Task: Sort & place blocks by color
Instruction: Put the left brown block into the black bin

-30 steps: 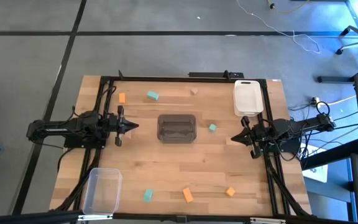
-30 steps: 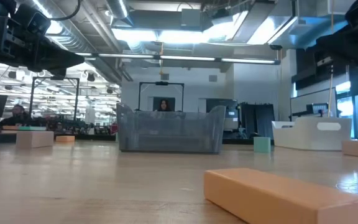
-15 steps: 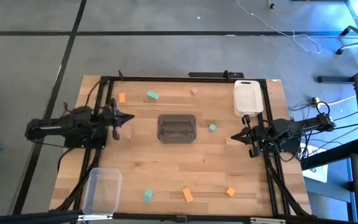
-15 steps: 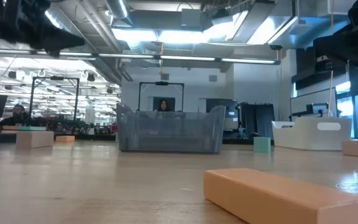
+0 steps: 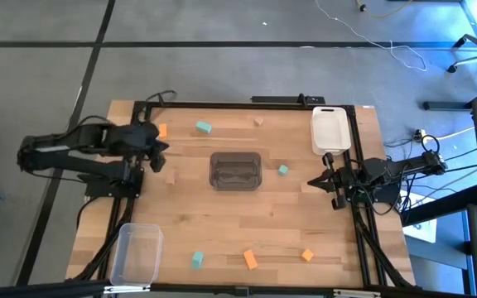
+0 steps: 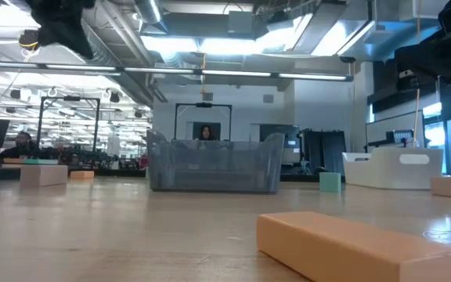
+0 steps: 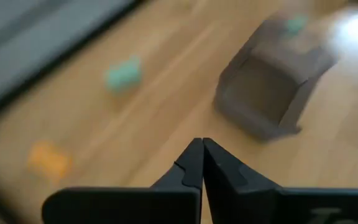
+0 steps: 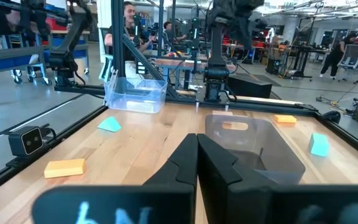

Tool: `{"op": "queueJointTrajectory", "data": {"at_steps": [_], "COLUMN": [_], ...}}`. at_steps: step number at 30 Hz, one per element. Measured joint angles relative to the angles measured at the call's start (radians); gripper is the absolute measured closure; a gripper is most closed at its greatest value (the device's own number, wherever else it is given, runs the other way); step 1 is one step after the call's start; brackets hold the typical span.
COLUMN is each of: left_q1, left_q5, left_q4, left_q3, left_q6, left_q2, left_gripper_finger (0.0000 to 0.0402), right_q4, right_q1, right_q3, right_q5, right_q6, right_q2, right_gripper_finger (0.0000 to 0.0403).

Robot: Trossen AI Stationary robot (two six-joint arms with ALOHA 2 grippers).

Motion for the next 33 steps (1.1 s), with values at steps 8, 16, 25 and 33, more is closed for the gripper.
{"op": "queueJointTrajectory", "data": {"at_steps": [8, 16, 25, 33], "left_q1": [0.000, 0.000, 0.001, 0.001], "left_q5": [0.189, 0.355, 0.480, 0.498], "left_q4": [-0.310, -0.279, -0.377, -0.378], "left_q3": [0.185, 0.187, 0.187, 0.187], "left_q6": [-0.315, -0.369, -0.553, -0.616], "left_q2": [0.213, 0.220, 0.244, 0.280], "left_gripper_finger": [0.0401, 0.0401, 0.0401, 0.0401], "right_q4": [0.000, 0.000, 0.000, -0.001], "right_q1": [0.000, 0.000, 0.000, 0.000], "right_q3": [0.000, 0.000, 0.000, 0.000], "right_q5": [0.000, 0.000, 0.000, 0.000], "right_q6": [0.000, 0.000, -0.007, -0.036], "right_q2": [0.000, 0.000, 0.000, 0.000], "right_gripper_finger": [0.0393, 0.0393, 0.0393, 0.0393]}}
